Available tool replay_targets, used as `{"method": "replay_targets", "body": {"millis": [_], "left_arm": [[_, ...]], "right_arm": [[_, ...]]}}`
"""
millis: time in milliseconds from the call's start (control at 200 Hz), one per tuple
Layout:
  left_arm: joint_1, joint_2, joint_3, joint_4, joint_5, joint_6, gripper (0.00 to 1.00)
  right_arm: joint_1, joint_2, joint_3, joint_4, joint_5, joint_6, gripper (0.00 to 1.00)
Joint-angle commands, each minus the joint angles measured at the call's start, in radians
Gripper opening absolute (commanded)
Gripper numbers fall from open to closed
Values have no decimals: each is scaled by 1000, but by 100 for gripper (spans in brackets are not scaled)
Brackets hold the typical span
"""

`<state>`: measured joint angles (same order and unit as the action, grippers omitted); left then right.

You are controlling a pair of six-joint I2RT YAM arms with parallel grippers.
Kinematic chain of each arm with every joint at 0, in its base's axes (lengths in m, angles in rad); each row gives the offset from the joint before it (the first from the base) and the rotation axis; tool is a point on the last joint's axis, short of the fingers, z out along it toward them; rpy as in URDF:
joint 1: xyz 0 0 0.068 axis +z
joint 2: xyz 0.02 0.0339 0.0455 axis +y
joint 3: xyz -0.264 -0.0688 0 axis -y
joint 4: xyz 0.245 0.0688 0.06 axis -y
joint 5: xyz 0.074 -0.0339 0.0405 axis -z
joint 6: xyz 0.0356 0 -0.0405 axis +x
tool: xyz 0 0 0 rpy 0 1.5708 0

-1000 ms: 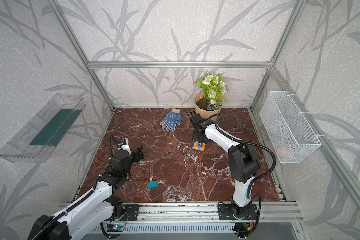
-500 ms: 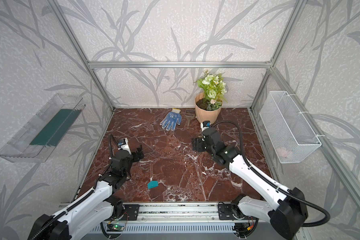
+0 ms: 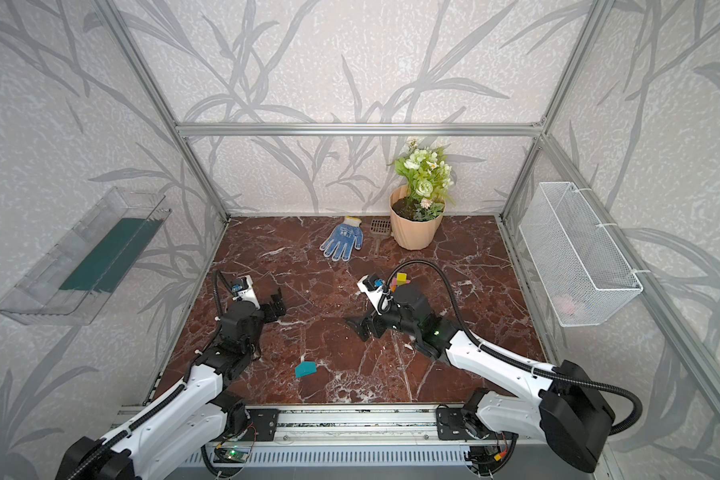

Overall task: Build the wood block tower
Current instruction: 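Move the right gripper back toward the teal block near the robot, then close the right gripper on the teal block, then lift and carry the teal block with the right gripper toward the stack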

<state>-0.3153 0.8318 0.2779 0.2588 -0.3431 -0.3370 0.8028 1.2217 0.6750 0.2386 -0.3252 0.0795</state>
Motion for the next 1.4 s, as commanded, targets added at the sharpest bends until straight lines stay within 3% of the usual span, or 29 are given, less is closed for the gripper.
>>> {"method": "replay_targets", "body": {"millis": [0,240,435,920,1230,1394], "left_arm": [[-4,-10,2,-1,-20,-11,96],[-4,-7,3,-3,-23,-12,96],[-4,-4,6,-4,-23,-13,96],[-4,-2,7,-4,-25,-14,96],[-4,0,9,-6,-28,-14,96],[-4,0,8,-6,-28,-14,96]], "right_arm": [[52,108,109,-3,-203,-123,99],[247,358,284,-202,-105,-377,99],[315,559,446,-342,-75,-483,93],[329,780,625,-461,-50,-541,88],[346,863,701,-522,-49,-544,71],[358,876,712,-535,-38,-541,56]]}}
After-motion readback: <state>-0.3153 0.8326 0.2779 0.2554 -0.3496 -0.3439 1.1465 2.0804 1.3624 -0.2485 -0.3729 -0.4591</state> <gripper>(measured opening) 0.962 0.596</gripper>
